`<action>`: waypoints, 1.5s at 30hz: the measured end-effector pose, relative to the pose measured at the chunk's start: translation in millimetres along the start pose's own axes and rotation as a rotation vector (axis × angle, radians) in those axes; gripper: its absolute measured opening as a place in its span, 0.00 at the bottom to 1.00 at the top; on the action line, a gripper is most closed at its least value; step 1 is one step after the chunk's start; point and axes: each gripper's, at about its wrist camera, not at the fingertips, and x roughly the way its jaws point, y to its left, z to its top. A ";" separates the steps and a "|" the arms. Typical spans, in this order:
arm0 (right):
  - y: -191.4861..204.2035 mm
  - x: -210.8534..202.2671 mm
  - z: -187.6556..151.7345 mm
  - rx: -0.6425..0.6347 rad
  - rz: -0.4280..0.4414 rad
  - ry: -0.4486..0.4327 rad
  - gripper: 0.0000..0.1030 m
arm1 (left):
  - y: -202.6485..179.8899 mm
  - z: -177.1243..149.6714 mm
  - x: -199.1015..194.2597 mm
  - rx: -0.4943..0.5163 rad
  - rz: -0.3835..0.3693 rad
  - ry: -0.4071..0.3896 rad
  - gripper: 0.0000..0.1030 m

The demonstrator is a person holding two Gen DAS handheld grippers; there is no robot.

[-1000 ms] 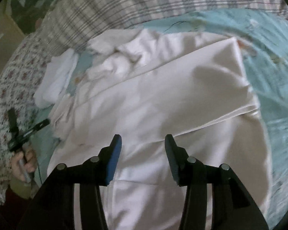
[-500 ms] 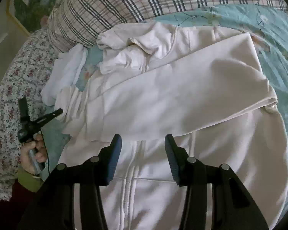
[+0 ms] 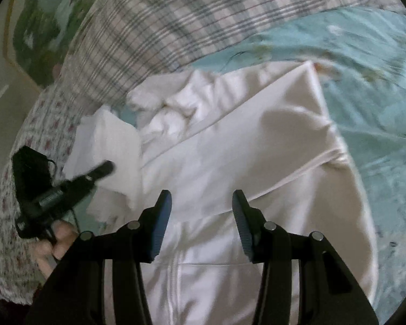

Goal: Fold large clothes

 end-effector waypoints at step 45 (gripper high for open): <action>-32.1 67.9 67.3 0.007 -0.160 0.035 0.04 | 178.8 -103.6 -93.8 -0.351 0.481 -0.075 0.04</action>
